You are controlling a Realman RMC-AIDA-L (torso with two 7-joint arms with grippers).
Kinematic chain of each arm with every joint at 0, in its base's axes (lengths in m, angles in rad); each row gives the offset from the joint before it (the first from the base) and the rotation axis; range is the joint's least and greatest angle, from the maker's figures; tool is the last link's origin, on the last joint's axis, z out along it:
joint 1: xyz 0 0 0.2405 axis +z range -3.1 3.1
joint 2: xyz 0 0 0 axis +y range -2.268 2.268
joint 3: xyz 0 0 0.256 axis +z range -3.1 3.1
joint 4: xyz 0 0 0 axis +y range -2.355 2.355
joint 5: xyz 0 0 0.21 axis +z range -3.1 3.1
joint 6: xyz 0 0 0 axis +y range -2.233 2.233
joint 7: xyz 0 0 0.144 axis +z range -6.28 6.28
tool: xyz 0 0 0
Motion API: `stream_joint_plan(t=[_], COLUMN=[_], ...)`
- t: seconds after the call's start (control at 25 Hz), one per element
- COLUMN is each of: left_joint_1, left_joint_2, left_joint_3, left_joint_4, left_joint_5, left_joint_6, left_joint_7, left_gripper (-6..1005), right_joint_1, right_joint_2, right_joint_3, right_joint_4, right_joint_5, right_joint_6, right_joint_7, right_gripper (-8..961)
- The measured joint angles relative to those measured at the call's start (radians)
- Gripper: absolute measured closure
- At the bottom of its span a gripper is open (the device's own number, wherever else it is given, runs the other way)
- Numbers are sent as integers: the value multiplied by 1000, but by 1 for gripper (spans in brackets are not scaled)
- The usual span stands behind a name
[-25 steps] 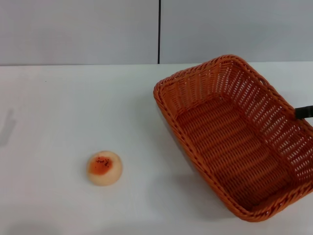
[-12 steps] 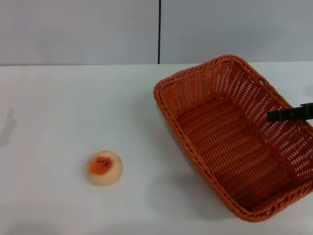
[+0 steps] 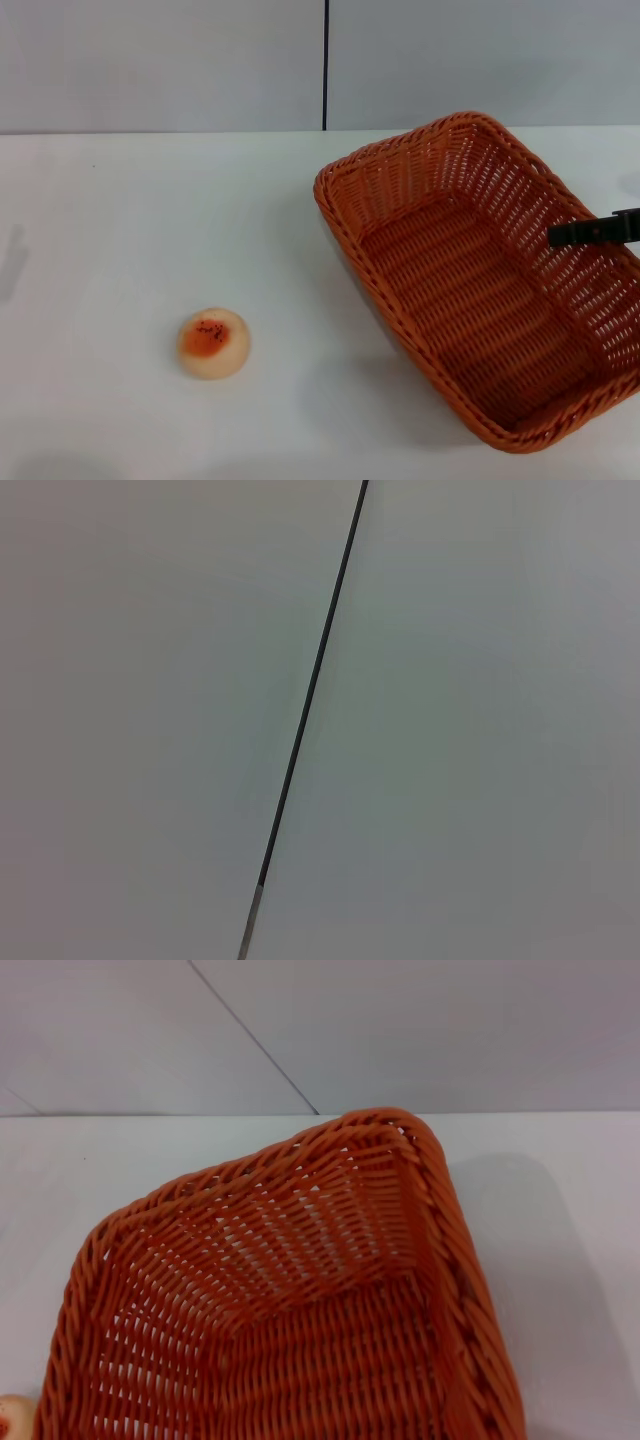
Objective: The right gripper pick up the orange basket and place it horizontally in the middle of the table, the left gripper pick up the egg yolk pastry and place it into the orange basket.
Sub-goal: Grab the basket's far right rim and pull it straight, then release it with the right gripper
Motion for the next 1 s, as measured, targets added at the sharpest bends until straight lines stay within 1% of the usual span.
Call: stream_joint_plan(t=[0.2,0.4,0.6,0.64,0.68,0.8,0.84,0.88,1.0], left_joint_1=[-6,-6,2,6,12,26,32,39,53], left_joint_2=[0,0,0,1,1,1,2,3,4], left_joint_3=[0,0,0,0,0,0,0,0,0], left_joint_4=[0,0,-1,-2,-4,-8,-9,-10,-11], left_joint_5=[1,2,4,4,6,6,7,7,8], left_joint_6=[0,0,-6,-11,-21,-37,-41,-44,-52], left_joint_7=[0,0,1,2,5,8,8,8,7], left_gripper=[223,226,230,231,231,233,234,235,237], right_joint_1=[0,0,16,28,28,52,72,72,94], right_joint_2=[0,-4,-10,-15,-15,-25,-31,-31,-31], right_joint_3=[0,-22,-72,-102,-102,-143,-151,-151,-152], right_joint_4=[4,-6,-29,-37,-37,-42,-44,-44,-61], right_joint_5=[0,0,0,-1,-1,-1,-1,-1,1], right_joint_6=[11,6,-7,-18,-18,-25,-26,-26,-29], right_joint_7=[-1,-8,-43,-69,-69,-107,-155,-155,-249], right_gripper=[453,697,770,785,783,775,773,770,763])
